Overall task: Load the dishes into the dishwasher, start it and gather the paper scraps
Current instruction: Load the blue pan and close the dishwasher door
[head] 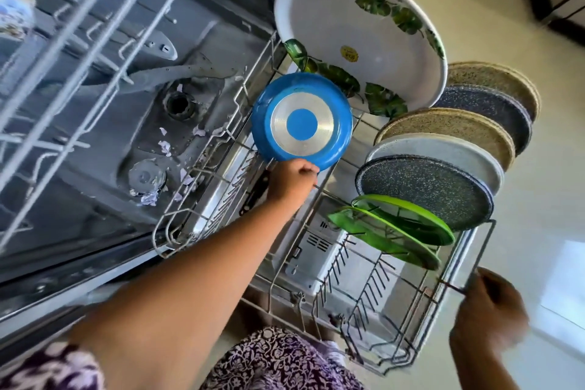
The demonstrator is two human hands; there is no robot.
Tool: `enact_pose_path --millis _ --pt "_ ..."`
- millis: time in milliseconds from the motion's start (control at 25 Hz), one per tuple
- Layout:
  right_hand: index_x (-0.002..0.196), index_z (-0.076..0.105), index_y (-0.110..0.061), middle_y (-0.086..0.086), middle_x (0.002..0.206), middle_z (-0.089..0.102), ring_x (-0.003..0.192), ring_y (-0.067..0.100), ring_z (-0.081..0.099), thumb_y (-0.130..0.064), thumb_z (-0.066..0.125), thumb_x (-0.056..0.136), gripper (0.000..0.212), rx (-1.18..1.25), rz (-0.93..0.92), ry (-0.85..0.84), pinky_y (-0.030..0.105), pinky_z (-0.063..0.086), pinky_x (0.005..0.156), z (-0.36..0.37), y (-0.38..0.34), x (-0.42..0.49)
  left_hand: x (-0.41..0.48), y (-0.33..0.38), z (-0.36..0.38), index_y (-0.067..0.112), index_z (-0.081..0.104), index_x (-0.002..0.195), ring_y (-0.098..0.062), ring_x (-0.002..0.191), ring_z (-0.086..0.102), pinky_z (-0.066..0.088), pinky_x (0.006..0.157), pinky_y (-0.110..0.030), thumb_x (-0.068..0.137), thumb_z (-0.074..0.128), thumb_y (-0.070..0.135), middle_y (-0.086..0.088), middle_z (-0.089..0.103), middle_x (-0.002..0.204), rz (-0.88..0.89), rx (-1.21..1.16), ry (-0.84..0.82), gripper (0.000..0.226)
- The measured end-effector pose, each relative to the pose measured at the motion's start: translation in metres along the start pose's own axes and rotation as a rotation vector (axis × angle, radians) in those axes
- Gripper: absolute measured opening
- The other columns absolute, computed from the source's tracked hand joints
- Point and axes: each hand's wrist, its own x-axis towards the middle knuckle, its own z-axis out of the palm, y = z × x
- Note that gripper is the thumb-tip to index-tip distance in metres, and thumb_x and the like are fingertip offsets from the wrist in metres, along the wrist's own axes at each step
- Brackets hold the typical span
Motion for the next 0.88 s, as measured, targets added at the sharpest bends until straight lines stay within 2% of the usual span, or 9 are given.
enact_pose_path --millis 40,120,240,360,440,560,680,760,880 --pt "0.085 0.068 -0.02 -0.004 0.067 0.066 0.053 0.004 0.052 -0.024 0.057 0.075 0.015 -0.037 0.044 0.042 0.01 0.037 0.046 -0.001 0.001 0.01 0.0 0.001 -0.001 0.008 0.066 0.089 -0.021 0.078 0.066 0.055 0.073 -0.032 0.089 0.053 0.005 -0.01 0.07 0.087 0.044 0.06 -0.017 0.013" --pt "0.075 0.06 -0.005 0.004 0.057 0.056 0.046 0.009 0.043 -0.023 0.05 0.081 0.021 -0.106 0.092 0.029 0.023 0.031 0.038 0.009 0.001 0.027 0.0 -0.004 -0.005 0.011 0.067 0.085 -0.023 0.082 0.068 0.056 0.076 -0.035 0.087 0.057 0.007 -0.007 0.072 0.086 0.094 0.126 0.005 0.011" --pt "0.069 0.055 -0.017 0.0 0.057 0.06 0.032 0.003 0.046 -0.026 0.042 0.083 0.022 -0.079 0.152 0.023 0.013 0.031 0.03 0.032 0.004 0.05 -0.003 -0.016 -0.009 0.011 0.069 0.083 -0.024 0.081 0.068 0.057 0.075 -0.035 0.082 0.062 0.007 -0.006 0.072 0.084 0.095 0.14 0.063 0.008" --pt "0.091 0.07 -0.021 -0.002 0.085 0.073 0.052 0.0 0.053 -0.043 0.04 0.081 0.038 0.004 0.193 0.052 0.004 0.034 0.038 0.044 0.021 0.066 -0.019 -0.02 -0.002 0.01 0.069 0.088 -0.017 0.079 0.067 0.053 0.067 -0.022 0.082 0.064 0.011 -0.001 0.07 0.085 0.101 0.176 0.07 0.008" --pt "0.104 0.068 -0.02 -0.011 0.072 0.069 0.053 0.001 0.054 -0.036 0.047 0.077 0.038 0.006 0.226 0.046 0.006 0.035 0.039 0.042 0.012 0.058 -0.039 -0.014 0.012 0.011 0.068 0.09 -0.01 0.074 0.063 0.049 0.064 -0.014 0.084 0.065 0.018 0.003 0.067 0.082 0.134 0.197 0.002 0.01" --pt "0.084 0.069 -0.015 -0.013 0.047 0.06 0.036 0.002 0.051 -0.017 0.051 0.071 0.023 0.011 0.241 -0.095 0.008 0.034 0.032 0.044 -0.001 0.05 -0.067 0.001 0.041 0.006 0.069 0.09 -0.009 0.069 0.06 0.046 0.061 -0.01 0.083 0.067 0.021 -0.006 0.071 0.083 0.239 0.178 -0.187 0.016" --pt "0.073 0.067 -0.017 -0.015 0.039 0.056 0.03 0.003 0.045 -0.009 0.053 0.07 0.016 0.038 0.194 -0.137 0.011 0.031 0.03 0.053 -0.011 0.039 -0.079 0.019 0.067 0.003 0.07 0.09 -0.019 0.073 0.065 0.05 0.066 -0.02 0.082 0.068 0.018 -0.013 0.072 0.087 0.347 0.198 -0.365 0.017" --pt "0.08 0.068 -0.015 -0.015 0.044 0.059 0.036 0.002 0.049 -0.008 0.053 0.072 0.018 0.03 0.132 -0.248 0.011 0.034 0.034 0.066 -0.014 0.026 -0.081 0.028 0.073 0.002 0.072 0.092 -0.025 0.083 0.067 0.05 0.071 -0.025 0.08 0.069 0.015 -0.015 0.072 0.089 0.376 0.209 -0.375 0.018" --pt "0.083 0.072 -0.014 0.0 0.056 0.063 0.041 0.013 0.048 -0.011 0.054 0.074 0.021 -0.047 0.123 -0.313 0.017 0.033 0.037 0.095 -0.023 0.006 -0.075 0.036 0.067 0.002 0.07 0.099 -0.033 0.091 0.065 0.048 0.075 -0.034 0.08 0.064 0.015 -0.02 0.07 0.095 0.402 0.281 -0.32 0.024"
